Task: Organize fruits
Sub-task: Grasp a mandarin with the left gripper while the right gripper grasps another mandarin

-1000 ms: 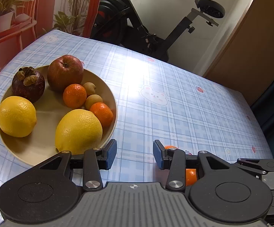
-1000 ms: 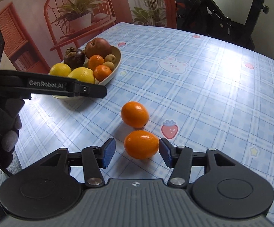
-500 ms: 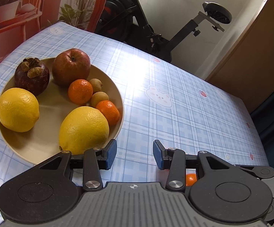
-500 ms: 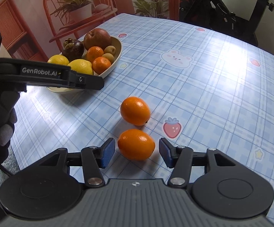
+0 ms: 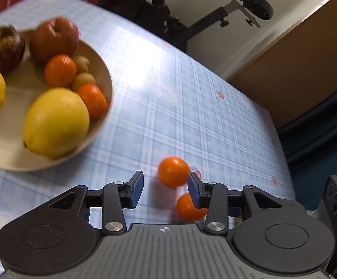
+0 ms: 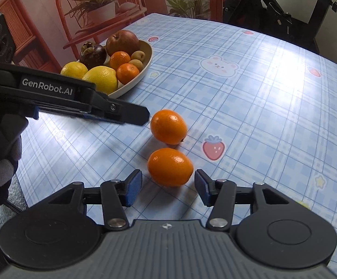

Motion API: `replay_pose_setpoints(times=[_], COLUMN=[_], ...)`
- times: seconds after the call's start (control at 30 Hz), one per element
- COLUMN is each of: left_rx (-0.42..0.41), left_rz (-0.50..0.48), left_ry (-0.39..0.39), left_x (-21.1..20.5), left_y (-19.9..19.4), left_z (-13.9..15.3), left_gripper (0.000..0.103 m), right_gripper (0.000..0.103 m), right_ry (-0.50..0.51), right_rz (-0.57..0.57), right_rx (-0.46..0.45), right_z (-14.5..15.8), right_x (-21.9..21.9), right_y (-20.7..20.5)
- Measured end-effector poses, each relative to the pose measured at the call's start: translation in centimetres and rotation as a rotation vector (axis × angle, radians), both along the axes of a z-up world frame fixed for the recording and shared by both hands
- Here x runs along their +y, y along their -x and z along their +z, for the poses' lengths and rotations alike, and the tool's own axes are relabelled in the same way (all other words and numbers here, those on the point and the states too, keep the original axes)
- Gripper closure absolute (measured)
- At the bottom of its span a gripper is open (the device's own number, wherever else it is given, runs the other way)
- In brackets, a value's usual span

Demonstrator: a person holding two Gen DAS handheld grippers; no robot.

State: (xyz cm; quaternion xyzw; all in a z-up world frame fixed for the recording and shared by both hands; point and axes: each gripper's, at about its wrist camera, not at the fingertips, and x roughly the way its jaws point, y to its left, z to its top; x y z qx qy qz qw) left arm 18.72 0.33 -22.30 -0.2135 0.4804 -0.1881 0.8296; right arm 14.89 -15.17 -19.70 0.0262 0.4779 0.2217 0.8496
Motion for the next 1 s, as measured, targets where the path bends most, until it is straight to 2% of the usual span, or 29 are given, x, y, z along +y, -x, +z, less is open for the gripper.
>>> replay_pose_setpoints(times=[0.07,0.2,0.33,0.47,0.73,0.9,0.97,1.0], left_rx=[0.013,0.066,0.101,0.129,0.122,0.113,0.108,0.103], left_rz=[-0.002,-0.011,-0.021,-0.03,-0.05,-0.055,-0.055,-0.052], left_ry=[0.013,0.098,0.064,0.074,0.072,0.094,0.103,0.101], left_x=[-0.2,-0.7,-1.8,-2.6,-3.1,-2.9,-2.9,-2.7], left_y=[0.0,-0.1,-0.4,-0.5,-1.1,-1.0,-0.8,-0.6], left_z=[-0.1,-0.7,-1.6,-2.5,-3.2,-3.5,-3.4,-3.1], left_gripper=[0.059,0.06,0.06,0.06,0.06,0.064,0.071,0.071], right_gripper=[0.053,0.056,0.056,0.06,0.064,0.065,0.065,0.066], right_ry=[-0.003,-0.037,-0.057,-0.038,-0.03,-0.023,-0.012,-0.003], right_rz=[-0.005,-0.032,-0.042,-0.02,-0.016,-0.006,-0.002,-0.001], right_rx=[-0.007,-0.009,-0.015,-0.036,-0.054,-0.067,-0.071,-0.083], right_z=[-0.1,-0.3,-0.4,-0.4,-0.4,-0.5,-0.4,-0.2], right_x=[-0.2,-0.9,-1.1,-0.9,-0.8,-0.7,-0.6,-0.5], right_y=[0.2,0.5,0.5,1.1,1.3,1.5,1.5,1.5])
